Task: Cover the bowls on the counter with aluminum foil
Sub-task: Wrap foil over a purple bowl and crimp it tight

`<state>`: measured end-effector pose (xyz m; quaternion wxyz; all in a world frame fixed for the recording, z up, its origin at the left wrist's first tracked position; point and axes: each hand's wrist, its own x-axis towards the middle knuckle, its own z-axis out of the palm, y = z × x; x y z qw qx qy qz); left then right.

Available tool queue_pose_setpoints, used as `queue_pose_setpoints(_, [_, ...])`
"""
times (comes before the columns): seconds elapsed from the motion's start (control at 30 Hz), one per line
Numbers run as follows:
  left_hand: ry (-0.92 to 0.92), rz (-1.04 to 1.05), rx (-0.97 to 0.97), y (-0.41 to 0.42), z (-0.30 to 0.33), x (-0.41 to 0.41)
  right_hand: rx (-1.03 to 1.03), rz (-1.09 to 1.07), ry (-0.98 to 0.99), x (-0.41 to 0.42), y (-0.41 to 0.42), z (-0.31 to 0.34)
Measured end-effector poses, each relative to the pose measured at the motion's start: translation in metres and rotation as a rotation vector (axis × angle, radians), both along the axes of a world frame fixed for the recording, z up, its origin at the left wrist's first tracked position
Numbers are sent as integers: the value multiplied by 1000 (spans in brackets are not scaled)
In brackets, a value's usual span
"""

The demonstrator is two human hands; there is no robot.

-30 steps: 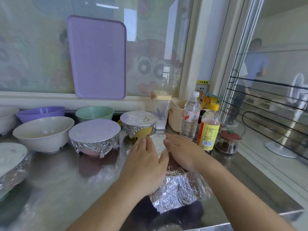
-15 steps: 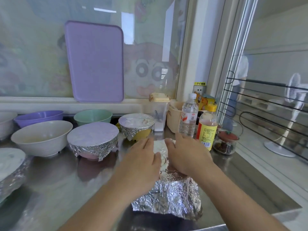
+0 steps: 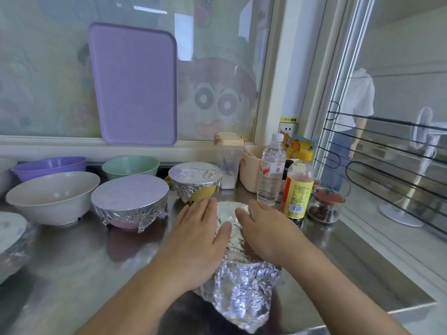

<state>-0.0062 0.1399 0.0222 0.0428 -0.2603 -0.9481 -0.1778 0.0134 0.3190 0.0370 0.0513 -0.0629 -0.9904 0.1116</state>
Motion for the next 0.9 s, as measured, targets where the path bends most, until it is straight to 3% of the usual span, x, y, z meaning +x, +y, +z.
queue_pose_setpoints(0.23, [98, 84, 182, -23, 8, -3, 270, -195, 37, 33, -15, 32])
queue_pose_setpoints(0.3, [91, 90, 239, -10, 10, 7, 229, -135, 149, 24, -14, 35])
queue_pose_setpoints(0.37, [72, 104, 258, 8, 4, 16, 119, 68, 144, 7, -11, 29])
queue_pose_setpoints(0.47, [160, 100, 52, 24, -13, 18, -81, 238, 18, -12, -7, 17])
queue_pose_setpoints(0.57, [213, 73, -166, 17, -22, 5, -85, 223, -25, -10, -5, 18])
queue_pose_setpoints(0.67, [82, 69, -65, 9, -11, 5, -64, 177, -56, -2, -8, 21])
queue_pose_setpoints(0.73, [11, 58, -16, 4, -2, 5, -155, 124, -71, 4, -10, 22])
queue_pose_setpoints(0.9, [-136, -22, -49, -21, 16, -2, -76, 48, -56, 17, -12, 20])
